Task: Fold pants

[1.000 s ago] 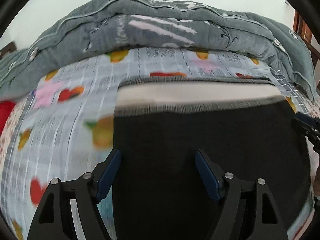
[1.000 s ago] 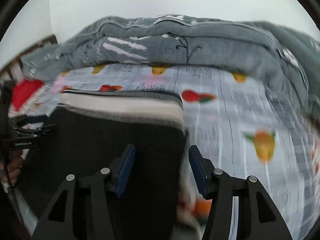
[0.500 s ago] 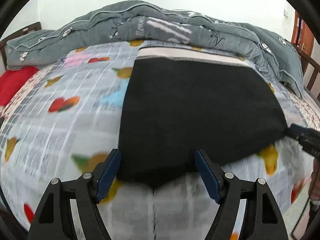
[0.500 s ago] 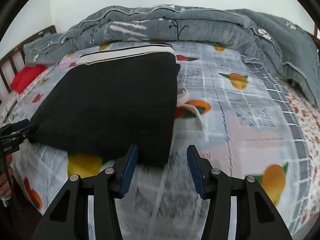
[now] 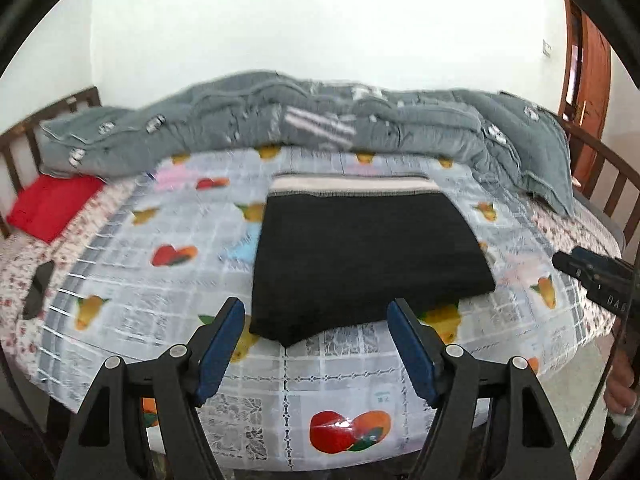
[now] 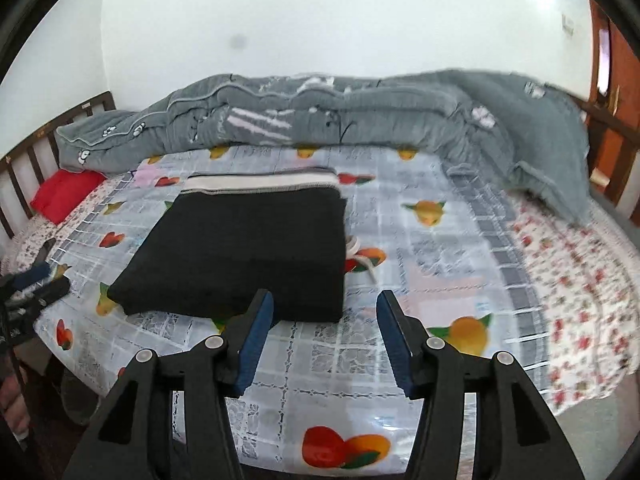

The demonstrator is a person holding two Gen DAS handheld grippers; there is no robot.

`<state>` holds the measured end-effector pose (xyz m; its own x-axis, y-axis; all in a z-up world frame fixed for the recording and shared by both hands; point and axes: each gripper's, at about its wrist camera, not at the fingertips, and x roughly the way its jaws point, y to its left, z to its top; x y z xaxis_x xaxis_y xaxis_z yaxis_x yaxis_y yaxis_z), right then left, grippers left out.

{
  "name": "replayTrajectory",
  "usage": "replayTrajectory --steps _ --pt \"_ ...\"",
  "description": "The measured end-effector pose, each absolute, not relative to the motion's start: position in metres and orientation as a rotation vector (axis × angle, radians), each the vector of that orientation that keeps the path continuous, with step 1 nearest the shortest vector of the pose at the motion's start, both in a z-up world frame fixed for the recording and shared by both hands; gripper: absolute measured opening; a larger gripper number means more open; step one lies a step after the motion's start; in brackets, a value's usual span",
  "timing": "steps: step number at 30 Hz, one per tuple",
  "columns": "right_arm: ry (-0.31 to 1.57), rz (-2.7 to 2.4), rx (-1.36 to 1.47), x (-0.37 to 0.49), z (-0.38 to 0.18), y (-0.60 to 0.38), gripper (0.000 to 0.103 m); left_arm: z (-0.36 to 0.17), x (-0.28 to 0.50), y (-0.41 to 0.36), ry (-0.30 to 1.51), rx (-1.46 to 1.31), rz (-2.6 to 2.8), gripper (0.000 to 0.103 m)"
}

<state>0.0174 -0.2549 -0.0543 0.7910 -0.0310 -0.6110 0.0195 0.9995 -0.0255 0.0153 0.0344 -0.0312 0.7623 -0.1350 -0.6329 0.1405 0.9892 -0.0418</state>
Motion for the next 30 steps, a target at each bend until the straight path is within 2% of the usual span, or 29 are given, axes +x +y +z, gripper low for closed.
replayTrajectory --steps 2,4,5,7,30 --pt "0.641 -0.045 -0.034 0.01 -0.045 -0.25 0.077 -0.022 0.012 0.035 0.682 -0.006 -0.149 0.075" --pt "0.607 -0.04 -0.037 0.002 -0.04 -0.248 0.081 -0.015 0.007 0.034 0.675 -0.006 -0.144 0.084" --pt "0.598 -0.048 -0.044 -0.003 -0.038 -0.246 0.088 -0.013 0.005 0.034 0.675 -0.001 -0.139 0.086" --pt "0.599 -0.053 -0.045 -0.007 -0.035 -0.244 0.092 -0.01 0.002 0.032 0.669 0.013 -0.131 0.089" --pt "0.619 -0.064 -0.041 -0.013 -0.03 -0.245 0.092 -0.008 -0.001 0.026 0.662 0.028 -0.112 0.09"
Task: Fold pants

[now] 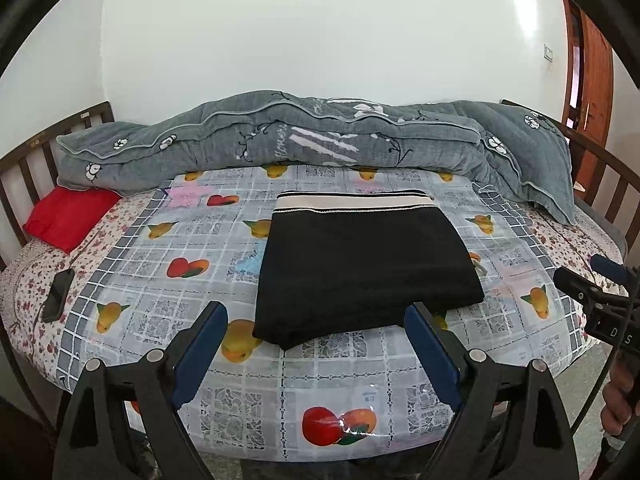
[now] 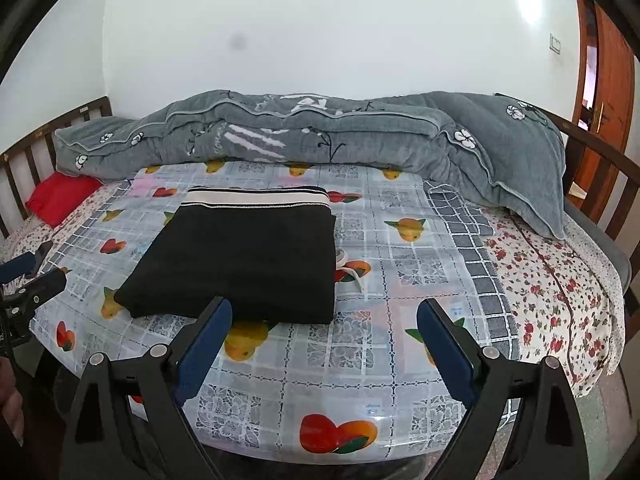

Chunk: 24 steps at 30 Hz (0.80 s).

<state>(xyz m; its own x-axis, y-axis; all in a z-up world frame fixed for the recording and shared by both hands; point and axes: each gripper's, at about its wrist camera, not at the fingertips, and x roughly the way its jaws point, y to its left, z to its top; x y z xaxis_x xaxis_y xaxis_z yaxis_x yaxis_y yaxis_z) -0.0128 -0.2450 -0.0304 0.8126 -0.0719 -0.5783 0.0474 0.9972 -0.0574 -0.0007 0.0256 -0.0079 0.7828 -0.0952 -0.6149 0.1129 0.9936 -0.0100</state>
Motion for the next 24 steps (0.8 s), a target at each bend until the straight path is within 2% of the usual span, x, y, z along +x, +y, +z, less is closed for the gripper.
replayTrajectory --steps 24 --pt "0.617 -0.066 -0.025 -0.0131 -0.028 -0.2478 0.092 -0.0101 0.0008 0.0259 0.653 0.045 -0.096 0.09"
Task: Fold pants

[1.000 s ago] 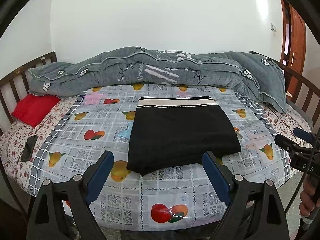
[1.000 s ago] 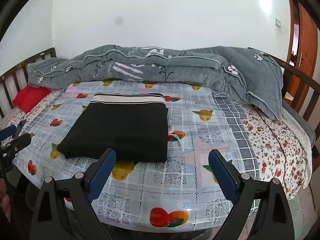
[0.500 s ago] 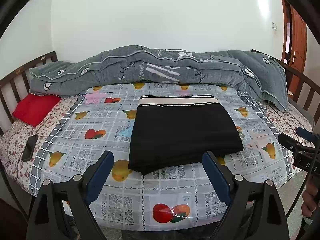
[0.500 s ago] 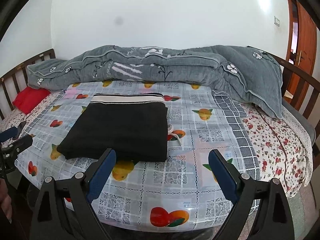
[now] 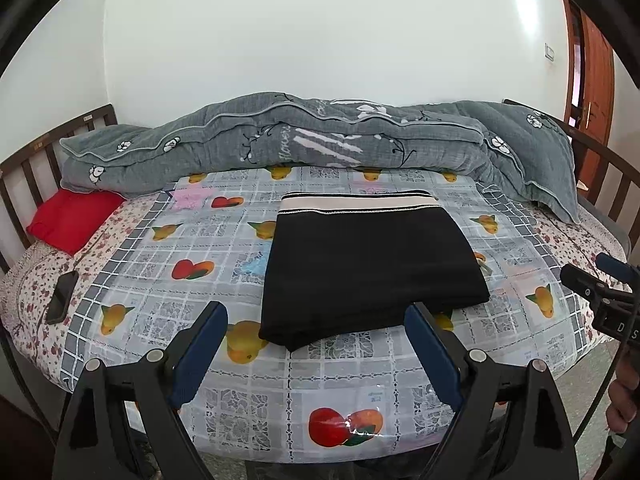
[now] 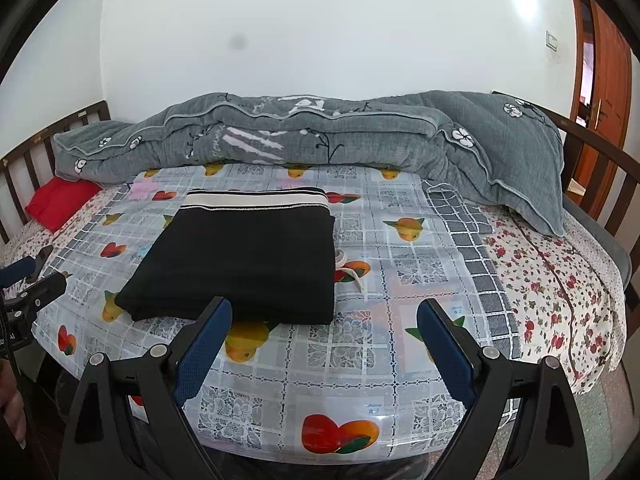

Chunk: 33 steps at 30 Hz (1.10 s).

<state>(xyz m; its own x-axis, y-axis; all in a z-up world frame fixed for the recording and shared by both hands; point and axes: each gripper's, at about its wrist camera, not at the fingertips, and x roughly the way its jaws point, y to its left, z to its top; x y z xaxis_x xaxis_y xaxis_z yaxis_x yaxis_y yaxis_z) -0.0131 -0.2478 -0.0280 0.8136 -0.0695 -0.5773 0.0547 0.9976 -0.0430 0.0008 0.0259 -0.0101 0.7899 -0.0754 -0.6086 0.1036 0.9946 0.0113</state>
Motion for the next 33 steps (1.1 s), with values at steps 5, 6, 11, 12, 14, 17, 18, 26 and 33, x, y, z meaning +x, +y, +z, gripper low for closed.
replayTrajectory --steps 5,6,11,12,14,17,18,26,33 --pt "0.611 -0.068 -0.024 -0.0145 -0.0268 -0.2447 0.092 -0.0101 0.0 0.0253 0.652 0.043 -0.098 0.09" --pt "0.611 -0.067 -0.024 -0.0142 -0.0266 -0.2445 0.092 -0.0101 0.0001 0.0253 0.653 0.042 -0.099 0.09" --pt "0.607 -0.066 -0.022 -0.0156 -0.0261 -0.2425 0.092 -0.0102 0.0001 0.0257 0.652 0.042 -0.099 0.09" --pt "0.606 -0.067 -0.022 -0.0162 -0.0261 -0.2422 0.092 -0.0103 0.0002 0.0255 0.653 0.042 -0.1 0.09" --pt "0.606 -0.066 -0.023 -0.0163 -0.026 -0.2417 0.092 -0.0103 0.0 0.0256 0.653 0.042 -0.098 0.09" --pt "0.607 -0.066 -0.02 -0.0163 -0.0261 -0.2419 0.092 -0.0103 -0.0001 0.0255 0.653 0.041 -0.099 0.09" --pt "0.607 -0.066 -0.019 -0.017 -0.0257 -0.2415 0.092 -0.0103 -0.0001 0.0255 0.653 0.042 -0.098 0.09" --pt "0.604 -0.064 -0.012 -0.0184 -0.0251 -0.2411 0.092 -0.0104 -0.0002 0.0255 0.653 0.041 -0.098 0.09" --pt "0.604 -0.063 -0.012 -0.0186 -0.025 -0.2409 0.092 -0.0107 0.0 0.026 0.652 0.041 -0.099 0.09"
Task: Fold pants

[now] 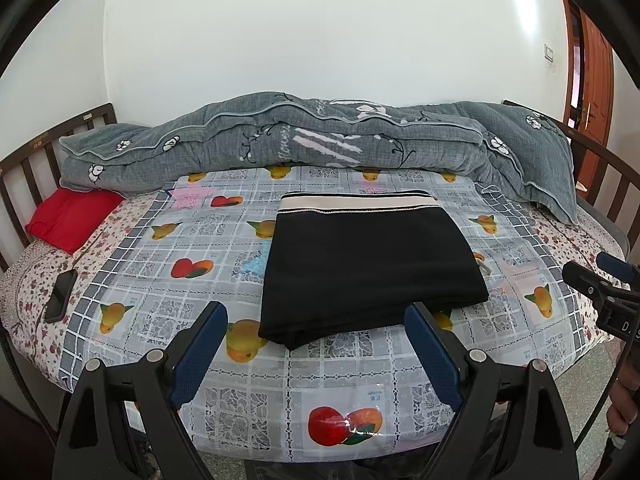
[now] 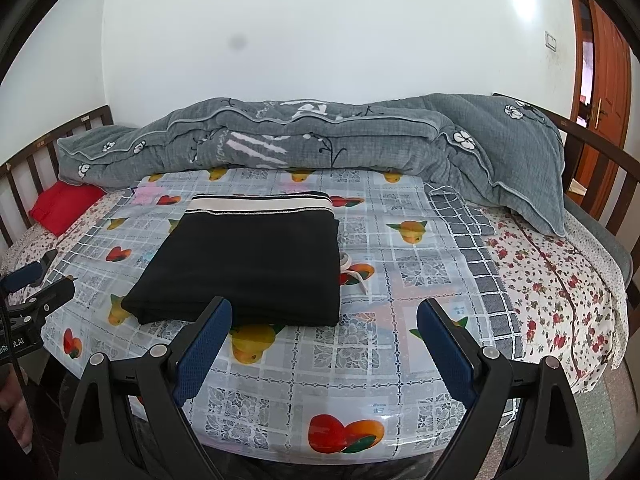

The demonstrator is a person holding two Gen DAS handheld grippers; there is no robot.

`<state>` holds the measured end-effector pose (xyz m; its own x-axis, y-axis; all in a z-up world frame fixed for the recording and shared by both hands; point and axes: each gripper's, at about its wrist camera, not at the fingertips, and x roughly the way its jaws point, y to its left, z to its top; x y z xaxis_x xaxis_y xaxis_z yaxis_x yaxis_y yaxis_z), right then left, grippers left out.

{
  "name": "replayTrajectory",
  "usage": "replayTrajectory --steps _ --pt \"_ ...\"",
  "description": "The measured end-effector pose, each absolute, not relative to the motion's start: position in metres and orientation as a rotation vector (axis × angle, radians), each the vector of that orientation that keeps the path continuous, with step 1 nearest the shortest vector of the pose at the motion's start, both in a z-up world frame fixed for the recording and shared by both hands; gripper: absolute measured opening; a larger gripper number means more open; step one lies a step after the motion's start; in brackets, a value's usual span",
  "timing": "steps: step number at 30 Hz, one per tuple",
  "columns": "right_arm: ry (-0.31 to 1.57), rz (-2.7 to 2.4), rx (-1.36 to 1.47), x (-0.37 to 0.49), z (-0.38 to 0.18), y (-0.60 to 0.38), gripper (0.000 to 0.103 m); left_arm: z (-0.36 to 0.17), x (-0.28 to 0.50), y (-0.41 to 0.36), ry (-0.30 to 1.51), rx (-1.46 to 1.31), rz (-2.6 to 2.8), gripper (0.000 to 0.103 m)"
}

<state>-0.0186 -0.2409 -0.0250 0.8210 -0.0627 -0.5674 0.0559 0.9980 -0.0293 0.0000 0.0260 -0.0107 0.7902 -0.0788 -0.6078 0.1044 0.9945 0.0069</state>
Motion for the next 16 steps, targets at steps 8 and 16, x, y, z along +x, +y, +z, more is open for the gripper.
replayTrajectory --steps 8,16 --pt "0.604 -0.064 -0.01 -0.019 -0.025 -0.2405 0.092 -0.0109 0.0003 0.0263 0.653 0.039 -0.099 0.09" --pt "0.604 -0.059 -0.009 -0.0197 -0.025 -0.2378 0.092 -0.0152 -0.0005 0.0242 0.656 0.041 -0.104 0.09"
